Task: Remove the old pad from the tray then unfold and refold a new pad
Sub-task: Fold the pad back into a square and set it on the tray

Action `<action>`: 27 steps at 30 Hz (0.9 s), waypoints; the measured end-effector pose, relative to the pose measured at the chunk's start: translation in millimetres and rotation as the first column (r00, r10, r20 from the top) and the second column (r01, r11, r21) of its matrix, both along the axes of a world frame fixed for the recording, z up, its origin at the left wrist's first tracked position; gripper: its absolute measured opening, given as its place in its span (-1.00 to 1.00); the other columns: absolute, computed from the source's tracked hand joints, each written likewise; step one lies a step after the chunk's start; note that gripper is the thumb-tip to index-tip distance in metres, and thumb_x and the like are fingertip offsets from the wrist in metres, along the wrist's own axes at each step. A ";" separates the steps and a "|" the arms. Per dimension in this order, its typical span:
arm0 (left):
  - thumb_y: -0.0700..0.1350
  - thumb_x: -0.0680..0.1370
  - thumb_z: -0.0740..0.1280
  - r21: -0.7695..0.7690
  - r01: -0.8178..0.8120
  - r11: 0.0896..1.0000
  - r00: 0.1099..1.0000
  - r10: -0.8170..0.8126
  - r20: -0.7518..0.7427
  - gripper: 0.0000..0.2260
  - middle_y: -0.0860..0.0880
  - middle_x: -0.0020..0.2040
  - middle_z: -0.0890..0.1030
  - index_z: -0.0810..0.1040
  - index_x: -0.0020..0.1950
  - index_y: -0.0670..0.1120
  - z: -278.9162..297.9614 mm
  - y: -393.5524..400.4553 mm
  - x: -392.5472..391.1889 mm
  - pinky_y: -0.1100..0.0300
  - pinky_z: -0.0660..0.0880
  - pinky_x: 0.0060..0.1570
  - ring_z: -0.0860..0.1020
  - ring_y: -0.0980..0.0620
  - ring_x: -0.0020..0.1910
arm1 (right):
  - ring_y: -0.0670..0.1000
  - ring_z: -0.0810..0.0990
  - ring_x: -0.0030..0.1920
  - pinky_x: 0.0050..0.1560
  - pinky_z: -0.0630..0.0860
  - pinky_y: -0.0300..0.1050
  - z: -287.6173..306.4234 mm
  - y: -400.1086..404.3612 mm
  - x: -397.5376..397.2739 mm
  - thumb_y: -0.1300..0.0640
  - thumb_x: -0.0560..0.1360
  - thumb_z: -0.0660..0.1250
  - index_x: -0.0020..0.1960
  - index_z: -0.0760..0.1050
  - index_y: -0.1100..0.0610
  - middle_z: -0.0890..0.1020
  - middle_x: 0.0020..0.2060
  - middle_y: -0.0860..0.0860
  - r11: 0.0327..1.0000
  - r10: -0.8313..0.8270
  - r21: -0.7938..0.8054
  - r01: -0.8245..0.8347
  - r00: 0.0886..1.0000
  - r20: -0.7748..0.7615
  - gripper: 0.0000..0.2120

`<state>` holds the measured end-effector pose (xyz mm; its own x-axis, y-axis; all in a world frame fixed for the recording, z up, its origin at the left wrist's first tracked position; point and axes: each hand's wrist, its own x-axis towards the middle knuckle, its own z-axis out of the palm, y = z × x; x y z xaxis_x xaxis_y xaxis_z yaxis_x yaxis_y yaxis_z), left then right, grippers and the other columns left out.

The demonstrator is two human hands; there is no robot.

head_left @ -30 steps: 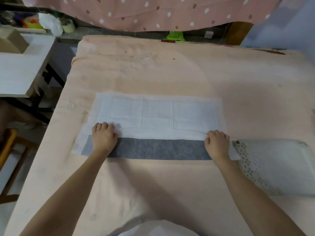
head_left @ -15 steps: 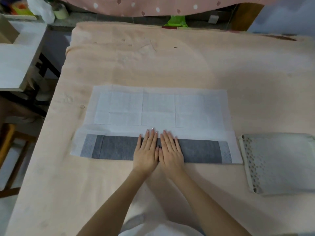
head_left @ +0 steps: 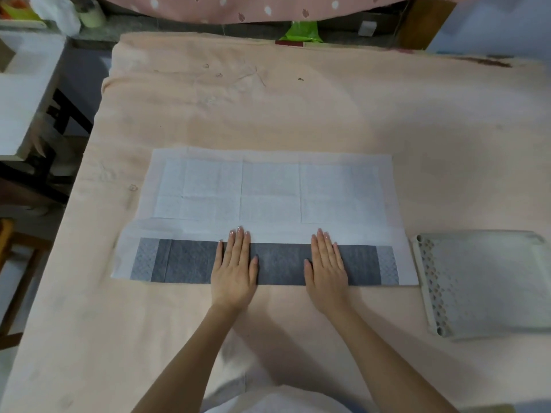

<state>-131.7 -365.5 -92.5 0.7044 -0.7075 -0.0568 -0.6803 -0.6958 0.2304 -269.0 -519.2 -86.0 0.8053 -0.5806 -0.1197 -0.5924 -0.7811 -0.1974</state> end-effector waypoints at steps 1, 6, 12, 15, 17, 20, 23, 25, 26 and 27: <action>0.02 0.62 -0.10 0.004 0.000 1.000 1.000 0.000 0.000 -0.49 -0.09 0.53 0.11 0.12 0.52 -0.18 -0.5 0.9 0.7 0.00 -0.04 0.49 0.03 -0.03 0.53 | 0.09 0.07 0.52 0.49 -0.03 -0.02 0.3 -8.2 -9.4 0.01 0.62 -0.11 0.50 0.07 0.27 0.13 0.51 0.14 0.999 -0.034 0.009 0.034 0.999 0.002 -0.46; 0.03 0.62 -0.11 0.006 0.007 1.000 1.000 -0.007 0.002 -0.48 -0.09 0.53 0.11 0.11 0.52 -0.19 0.3 0.1 0.7 0.01 -0.07 0.49 0.02 -0.03 0.53 | 0.08 0.03 0.52 0.51 -0.09 -0.03 -0.7 -50.4 -63.7 -0.04 0.60 -0.19 0.51 0.00 0.26 0.03 0.51 0.10 0.979 -0.201 -0.014 0.201 0.980 -0.002 -0.43; 0.04 0.62 -0.14 0.014 0.013 1.000 1.000 -0.013 0.017 -0.48 -0.09 0.54 0.09 0.07 0.52 -0.17 0.0 -0.5 0.1 0.01 -0.08 0.50 0.00 -0.02 0.53 | 0.07 -0.12 0.54 0.53 -0.07 0.02 2.3 -78.4 -104.0 -0.11 0.56 -0.36 0.51 -0.18 0.27 -0.13 0.52 0.15 0.976 -0.212 -0.067 0.205 0.971 -0.112 -0.36; 0.04 0.61 -0.13 0.036 0.022 0.999 0.999 -0.023 0.025 -0.47 -0.13 0.53 0.13 0.11 0.51 -0.21 2.8 -4.5 -1.8 -0.01 -0.06 0.49 0.03 -0.06 0.52 | 0.12 -0.08 0.54 0.52 -0.07 0.08 10.1 -62.7 -79.7 -0.05 0.59 -0.18 0.51 -0.11 0.29 -0.08 0.51 0.18 0.955 -0.296 -0.028 0.295 0.955 -0.031 -0.40; 0.03 0.61 -0.08 0.039 0.088 0.995 0.996 -0.089 0.030 -0.47 -0.15 0.51 0.18 0.17 0.50 -0.23 7.0 -14.8 -5.9 -0.03 -0.02 0.47 0.10 -0.10 0.51 | 0.13 -0.03 0.53 0.52 -0.06 0.08 13.2 -42.3 -46.6 -0.01 0.61 -0.12 0.51 -0.01 0.28 0.00 0.51 0.16 0.989 -0.149 -0.018 0.150 0.988 0.033 -0.44; 0.02 0.61 -0.05 0.028 0.171 0.985 0.985 -0.171 0.007 -0.48 -0.15 0.50 0.20 0.20 0.49 -0.24 12.4 -32.4 -12.4 -0.07 0.05 0.49 0.15 -0.12 0.50 | 0.06 -0.09 0.53 0.52 -0.16 0.01 8.1 -10.8 7.8 -0.01 0.63 -0.13 0.52 -0.05 0.22 -0.03 0.52 0.10 0.999 0.041 -0.010 -0.040 0.998 0.046 -0.47; 0.02 0.62 -0.04 0.025 0.211 0.977 0.977 -0.210 -0.020 -0.49 -0.15 0.50 0.20 0.22 0.48 -0.23 12.5 -32.2 -7.8 -0.10 0.09 0.46 0.17 -0.12 0.49 | 0.04 -0.15 0.53 0.52 -0.21 0.00 -1.4 3.6 30.5 0.01 0.64 -0.10 0.52 -0.08 0.22 -0.04 0.53 0.11 0.997 0.077 -0.024 -0.077 0.997 -0.011 -0.47; 0.02 0.62 -0.04 0.023 0.232 0.972 0.973 -0.232 -0.007 -0.50 -0.15 0.50 0.21 0.22 0.48 -0.23 9.5 -21.1 2.3 -0.06 0.09 0.48 0.18 -0.10 0.49 | 0.06 -0.05 0.53 0.51 -0.12 0.01 -2.8 0.5 25.9 0.01 0.63 -0.08 0.52 0.00 0.25 0.05 0.52 0.13 0.994 0.101 -0.040 -0.102 0.995 -0.019 -0.47; 0.02 0.62 -0.05 0.024 0.225 0.974 0.974 -0.225 -0.002 -0.50 -0.14 0.51 0.19 0.20 0.49 -0.22 7.9 -14.4 8.4 -0.04 0.05 0.48 0.16 -0.09 0.50 | 0.07 -0.01 0.53 0.51 -0.09 0.01 -2.8 -3.3 20.8 0.01 0.63 -0.09 0.51 0.03 0.26 0.08 0.52 0.13 0.993 0.109 -0.046 -0.109 0.994 -0.012 -0.47; 0.02 0.62 -0.08 0.029 0.204 0.979 0.979 -0.204 0.001 -0.49 -0.13 0.52 0.16 0.17 0.50 -0.21 6.8 -7.5 14.7 -0.02 0.01 0.48 0.12 -0.08 0.51 | 0.07 0.01 0.53 0.50 -0.08 0.00 -3.0 -8.0 15.0 0.01 0.62 -0.10 0.51 0.05 0.26 0.09 0.52 0.13 0.993 0.105 -0.047 -0.105 0.994 -0.002 -0.47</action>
